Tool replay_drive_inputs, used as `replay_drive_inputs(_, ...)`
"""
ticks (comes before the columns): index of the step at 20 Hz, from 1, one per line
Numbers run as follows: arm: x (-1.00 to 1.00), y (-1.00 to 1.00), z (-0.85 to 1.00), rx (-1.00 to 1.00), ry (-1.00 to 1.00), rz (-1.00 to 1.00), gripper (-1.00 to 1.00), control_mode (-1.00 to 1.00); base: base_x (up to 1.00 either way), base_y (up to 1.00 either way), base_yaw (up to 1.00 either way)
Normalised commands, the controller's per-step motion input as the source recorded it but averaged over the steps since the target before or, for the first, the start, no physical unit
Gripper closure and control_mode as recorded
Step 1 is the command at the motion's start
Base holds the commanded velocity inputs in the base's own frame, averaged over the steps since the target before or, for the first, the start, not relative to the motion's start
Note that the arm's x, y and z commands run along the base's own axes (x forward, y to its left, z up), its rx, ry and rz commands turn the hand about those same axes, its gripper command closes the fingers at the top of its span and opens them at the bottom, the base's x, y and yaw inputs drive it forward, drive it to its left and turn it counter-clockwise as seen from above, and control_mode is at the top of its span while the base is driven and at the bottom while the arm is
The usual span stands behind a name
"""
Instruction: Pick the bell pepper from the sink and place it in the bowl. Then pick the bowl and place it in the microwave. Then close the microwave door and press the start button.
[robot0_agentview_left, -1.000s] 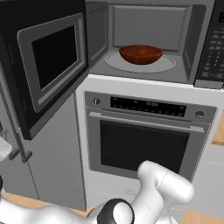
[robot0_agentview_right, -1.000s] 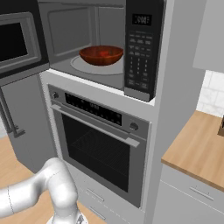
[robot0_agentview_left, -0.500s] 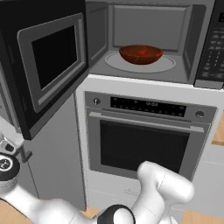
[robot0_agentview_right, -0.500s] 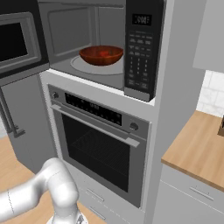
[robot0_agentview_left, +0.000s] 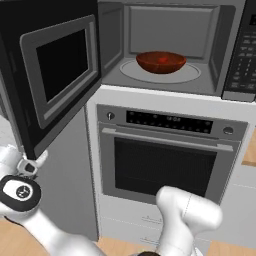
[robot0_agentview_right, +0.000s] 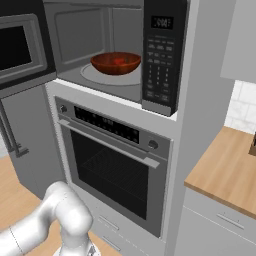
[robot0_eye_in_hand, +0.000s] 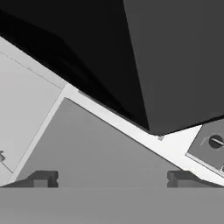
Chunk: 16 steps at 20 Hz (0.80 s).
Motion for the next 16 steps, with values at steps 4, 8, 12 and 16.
replay_drive_inputs(4, -0.50, -0.84, 0.13, 0.15, -0.27, -0.04, -1.00, -1.00, 0.00, 0.00, 0.00)
replay_drive_inputs(8, -0.57, -0.85, 0.08, 0.16, -0.27, -0.04, -1.00, -1.00, 0.00, 0.00, 0.00)
replay_drive_inputs(12, -0.41, -0.94, 0.12, 0.19, -0.21, -0.04, -1.00, -1.00, 0.00, 0.00, 0.00)
replay_drive_inputs(16, -0.31, -0.99, 0.12, 0.23, -0.13, -0.03, -1.00, -1.00, 0.00, 0.00, 0.00)
